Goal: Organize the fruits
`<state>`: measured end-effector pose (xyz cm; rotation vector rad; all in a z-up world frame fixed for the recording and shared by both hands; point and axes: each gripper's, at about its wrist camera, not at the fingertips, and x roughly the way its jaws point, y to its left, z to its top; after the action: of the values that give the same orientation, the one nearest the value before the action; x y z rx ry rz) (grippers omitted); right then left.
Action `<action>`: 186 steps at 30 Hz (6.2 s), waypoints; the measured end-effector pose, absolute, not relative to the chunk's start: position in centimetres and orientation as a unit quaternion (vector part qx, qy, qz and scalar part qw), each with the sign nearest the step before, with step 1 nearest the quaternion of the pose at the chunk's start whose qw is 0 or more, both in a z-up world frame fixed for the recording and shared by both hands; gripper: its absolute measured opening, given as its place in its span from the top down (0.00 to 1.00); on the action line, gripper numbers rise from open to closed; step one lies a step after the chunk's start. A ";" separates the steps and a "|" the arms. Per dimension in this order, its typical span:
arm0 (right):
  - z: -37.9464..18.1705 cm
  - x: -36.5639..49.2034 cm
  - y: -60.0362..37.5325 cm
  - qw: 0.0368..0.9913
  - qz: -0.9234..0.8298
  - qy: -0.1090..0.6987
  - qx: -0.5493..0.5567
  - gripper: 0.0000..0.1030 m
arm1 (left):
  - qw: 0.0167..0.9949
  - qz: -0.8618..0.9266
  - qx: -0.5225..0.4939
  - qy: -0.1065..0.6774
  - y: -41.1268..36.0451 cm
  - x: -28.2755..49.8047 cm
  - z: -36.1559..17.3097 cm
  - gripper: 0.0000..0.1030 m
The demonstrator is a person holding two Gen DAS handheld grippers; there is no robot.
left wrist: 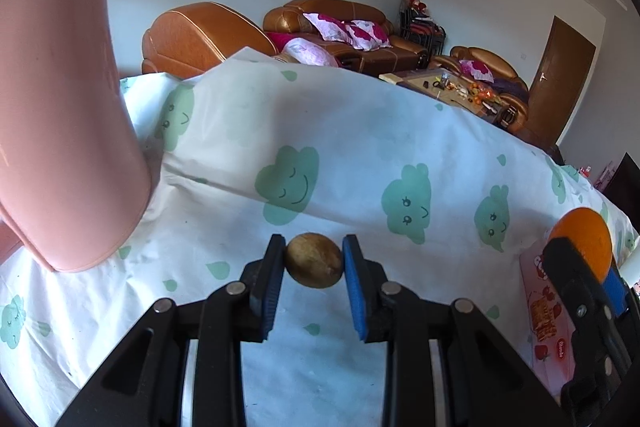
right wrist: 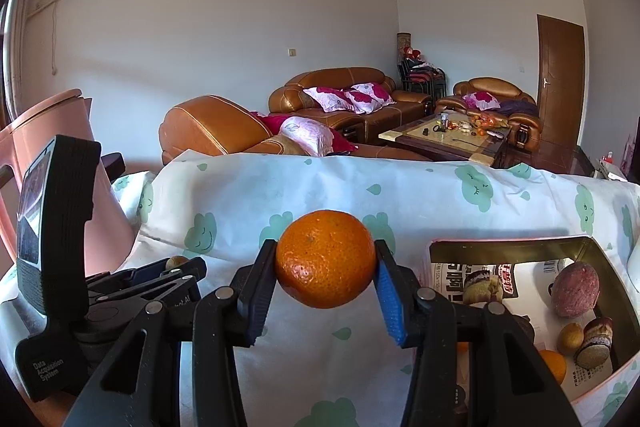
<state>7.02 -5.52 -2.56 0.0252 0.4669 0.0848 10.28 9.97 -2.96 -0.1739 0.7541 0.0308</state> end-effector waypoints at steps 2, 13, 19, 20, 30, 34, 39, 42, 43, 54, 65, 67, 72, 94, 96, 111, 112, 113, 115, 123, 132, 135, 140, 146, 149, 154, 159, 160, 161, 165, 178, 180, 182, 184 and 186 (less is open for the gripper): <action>-2.5 6.9 -5.3 0.973 0.043 0.227 0.006 0.52 | 0.930 0.023 -0.083 0.357 10.3 9.7 -2.7 0.70; -2.4 4.3 -5.1 0.974 0.051 0.218 -0.009 0.52 | 0.946 0.047 -0.059 0.315 10.3 6.4 -1.7 0.70; -2.4 2.4 -5.8 0.974 0.054 0.219 -0.012 0.52 | 0.948 0.043 -0.059 0.309 9.1 4.5 -1.3 0.70; -2.4 2.0 -5.9 0.974 0.054 0.219 -0.013 0.52 | 0.949 0.042 -0.056 0.308 8.8 4.3 -1.3 0.70; -2.7 0.0 -9.5 0.969 0.050 0.240 0.006 0.52 | 0.953 0.019 -0.040 0.298 5.5 2.1 -0.9 0.70; -2.7 -0.6 -11.7 0.969 0.042 0.244 0.011 0.52 | 0.955 0.000 -0.039 0.293 3.7 1.4 -0.9 0.70; -2.6 -1.5 -13.9 0.971 0.029 0.238 0.001 0.52 | 0.957 -0.028 -0.031 0.287 0.8 0.8 -0.6 0.70; -2.5 -1.8 -15.6 0.972 0.017 0.234 -0.003 0.52 | 0.959 -0.043 -0.020 0.281 -1.1 0.5 -0.3 0.70; -2.4 -2.0 -16.1 0.973 0.011 0.232 -0.005 0.52 | 0.959 -0.048 -0.018 0.280 -1.7 0.5 -0.2 0.70; -1.8 -1.9 -21.2 0.975 -0.033 0.221 -0.005 0.52 | 0.960 -0.090 -0.006 0.266 -7.5 0.6 0.8 0.70; -0.9 -0.1 -25.5 0.974 -0.090 0.207 0.006 0.52 | 0.952 -0.123 -0.017 0.279 -11.9 3.2 0.7 0.70; -1.0 0.6 -25.6 0.973 -0.092 0.213 0.003 0.52 | 0.950 -0.125 -0.021 0.284 -12.4 3.8 0.5 0.70; -1.5 2.7 -26.0 0.969 -0.083 0.231 0.006 0.52 | 0.948 -0.125 -0.020 0.292 -13.0 4.9 -0.2 0.70; -2.6 6.1 -28.2 0.941 0.132 0.267 0.162 0.35 | 0.954 -0.114 -0.003 0.278 -13.2 4.2 0.0 0.05; -2.3 5.6 -28.0 0.945 0.125 0.256 0.159 0.35 | 0.958 -0.106 0.006 0.265 -13.3 3.5 0.4 0.00; -0.4 0.3 -26.6 0.986 -0.010 0.152 0.061 0.24 | 0.976 -0.078 0.021 0.202 -11.6 -0.1 1.4 0.00; -0.3 -0.1 -26.4 0.988 -0.013 0.146 0.056 0.22 | 0.977 -0.077 0.022 0.198 -11.5 -0.3 1.4 0.00; -0.4 -0.5 -26.2 0.989 -0.020 0.140 0.049 0.21 | 0.977 -0.075 0.025 0.196 -11.4 -0.6 1.5 0.00; -0.5 -1.4 -26.0 0.991 -0.025 0.124 0.045 0.18 | 0.978 -0.074 0.029 0.192 -11.4 -1.2 1.6 0.00; 0.4 -6.0 -25.8 0.995 -0.051 0.074 0.038 0.16 | 0.982 -0.074 0.028 0.173 -10.5 -4.0 1.7 0.00; 0.8 -10.9 -25.5 0.997 -0.063 0.031 0.032 0.13 | 0.983 -0.074 0.029 0.163 -10.0 -6.4 1.7 0.00; 0.9 -11.8 -25.4 0.997 -0.070 0.016 0.027 0.10 | 0.985 -0.069 0.027 0.156 -9.9 -6.8 1.8 0.00; 0.9 -11.9 -25.4 0.997 -0.071 0.014 0.026 0.09 | 0.986 -0.065 0.018 0.154 -9.4 -7.0 1.8 0.00; 0.8 -11.7 -25.6 0.997 -0.073 0.019 0.032 0.09 | 0.986 -0.066 0.020 0.154 -9.4 -7.1 1.9 0.00; 0.7 -11.6 -25.7 0.996 -0.075 0.022 0.035 0.09 | 0.986 -0.065 0.020 0.155 -9.4 -7.1 1.9 0.00; 0.6 -11.5 -26.0 0.996 -0.080 0.026 0.042 0.09 | 0.986 -0.062 0.019 0.156 -9.4 -7.1 1.8 0.00; 0.7 -11.4 -26.1 0.995 -0.082 0.030 0.044 0.09 | 0.985 -0.057 0.016 0.160 -9.3 -7.1 1.7 0.00; 0.7 -11.4 -26.1 0.995 -0.082 0.030 0.044 0.09 | 0.985 -0.056 0.015 0.160 -9.3 -7.1 1.7 0.00; 0.7 -11.4 -26.1 0.995 -0.082 0.031 0.044 0.09 | 0.985 -0.055 0.015 0.160 -9.3 -7.1 1.7 0.00; 0.7 -11.4 -26.2 0.995 -0.085 0.033 0.046 0.09 | 0.986 -0.053 0.016 0.160 -9.2 -7.0 1.8 0.00; 0.6 -11.4 -26.3 0.995 -0.087 0.034 0.047 0.08 | 0.985 -0.055 0.013 0.161 -9.0 -7.0 1.7 0.00; 0.6 -11.3 -26.3 0.995 -0.087 0.036 0.046 0.08 | 0.985 -0.056 0.012 0.160 -9.0 -7.1 1.7 0.00; 0.6 -11.3 -26.3 0.994 -0.087 0.038 0.046 0.08 | 0.985 -0.058 0.010 0.160 -8.9 -7.1 1.7 0.00; 0.5 -11.3 -26.4 0.994 -0.087 0.039 0.047 0.08 | 0.985 -0.058 0.011 0.161 -9.0 -7.1 1.7 0.00; 0.5 -11.3 -26.4 0.994 -0.087 0.039 0.046 0.08 | 0.985 -0.058 0.011 0.162 -9.0 -7.1 1.7 0.00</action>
<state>-11.26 -26.39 0.53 0.0931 0.0784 -0.1737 -7.05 -8.96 1.70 0.0223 0.3252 -0.1175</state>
